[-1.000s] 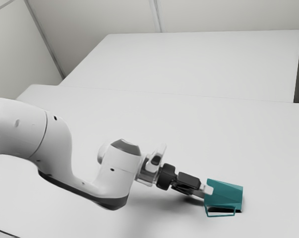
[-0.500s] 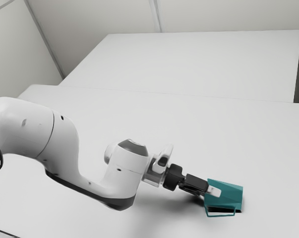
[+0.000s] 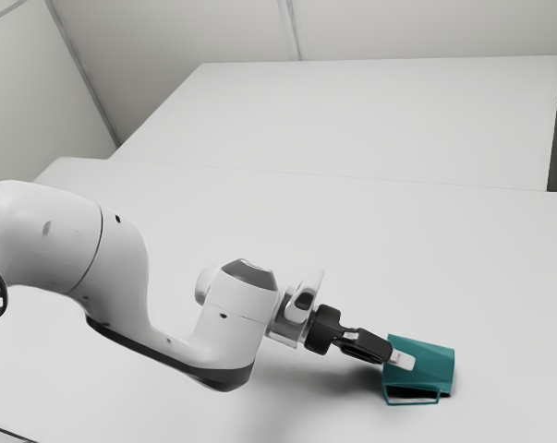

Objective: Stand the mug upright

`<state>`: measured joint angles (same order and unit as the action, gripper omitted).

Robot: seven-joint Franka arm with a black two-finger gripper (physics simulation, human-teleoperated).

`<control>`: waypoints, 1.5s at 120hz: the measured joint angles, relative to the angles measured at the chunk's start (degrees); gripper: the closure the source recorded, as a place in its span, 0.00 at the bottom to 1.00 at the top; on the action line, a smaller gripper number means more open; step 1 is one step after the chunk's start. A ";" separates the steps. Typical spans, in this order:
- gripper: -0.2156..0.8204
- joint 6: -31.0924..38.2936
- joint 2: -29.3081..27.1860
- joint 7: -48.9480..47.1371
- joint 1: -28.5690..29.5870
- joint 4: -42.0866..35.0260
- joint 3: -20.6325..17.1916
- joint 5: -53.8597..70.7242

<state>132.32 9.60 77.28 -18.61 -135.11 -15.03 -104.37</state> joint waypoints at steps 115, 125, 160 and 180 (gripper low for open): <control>0.97 5.44 -12.87 -13.15 5.32 0.95 0.03 36.49; 0.97 5.50 -13.36 -17.88 7.25 2.15 0.06 46.70; 0.97 3.38 -16.06 -34.53 11.50 3.10 0.21 74.28; 0.97 -0.35 -17.57 -42.81 15.23 3.02 0.25 85.29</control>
<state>131.97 -7.97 34.47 -3.39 -132.08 -14.78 -19.07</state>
